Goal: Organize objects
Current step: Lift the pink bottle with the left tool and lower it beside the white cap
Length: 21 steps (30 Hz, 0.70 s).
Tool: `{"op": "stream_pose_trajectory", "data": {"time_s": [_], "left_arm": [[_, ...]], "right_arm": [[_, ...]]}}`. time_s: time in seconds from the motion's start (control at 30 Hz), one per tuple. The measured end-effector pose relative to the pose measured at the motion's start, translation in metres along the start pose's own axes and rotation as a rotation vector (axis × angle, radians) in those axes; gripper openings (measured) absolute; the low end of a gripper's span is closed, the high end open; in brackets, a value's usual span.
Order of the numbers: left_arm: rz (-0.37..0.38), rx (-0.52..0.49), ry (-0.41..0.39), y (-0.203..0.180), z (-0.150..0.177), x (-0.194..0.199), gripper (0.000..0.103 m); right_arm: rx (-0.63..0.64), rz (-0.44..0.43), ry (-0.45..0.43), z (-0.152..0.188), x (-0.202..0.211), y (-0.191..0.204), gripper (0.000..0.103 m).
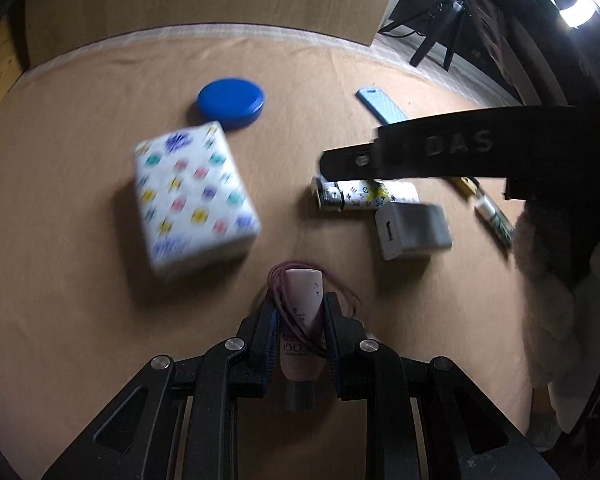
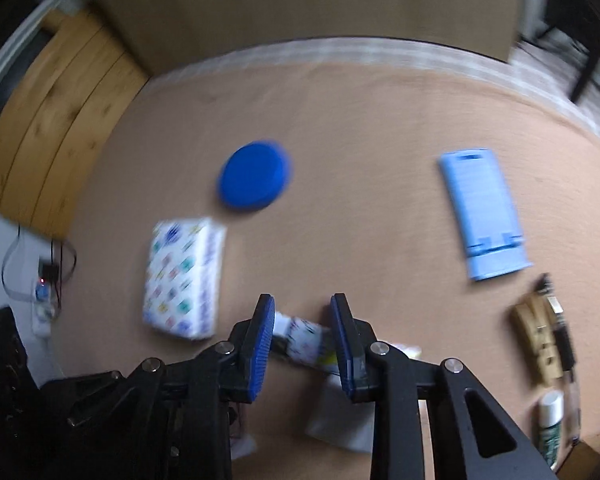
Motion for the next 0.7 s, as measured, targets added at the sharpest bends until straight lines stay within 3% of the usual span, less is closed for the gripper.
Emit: {"op": "stream_pose_trajectory", "data": {"time_s": [0.17,0.37,0.53,0.7], "left_arm": [[-0.021,-0.025,0.002,0.009,0.022,0.011,0.023],[-0.001,-0.014,0.012,0.020,0.038,0.019,0.023],[0.051,0.006,0.025,0.027,0.049,0.026,0.023],[0.057,0.007,0.015,0.031,0.059,0.031,0.023]], "right_arm": [[0.015,-0.035,0.015,0.027,-0.002,0.017,0.025],[-0.075,-0.073,-0.014,0.071,0.018,-0.001,0.021],[-0.149,-0.055,-0.051,0.102,0.034,-0.021,0.015],[-0.192,-0.021,-0.067,0.113,0.039,-0.025,0.016]]}}
Point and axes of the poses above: each gripper's, at about its wrist camera, not at the fingertips, and x roughly against the way its jaws point, y to its left, z to its underside, the point moved 2 cm from there along -x, roughly the way its jaws point, and after that the axes turned 5 degrees about -z, right-handed, at the moved point
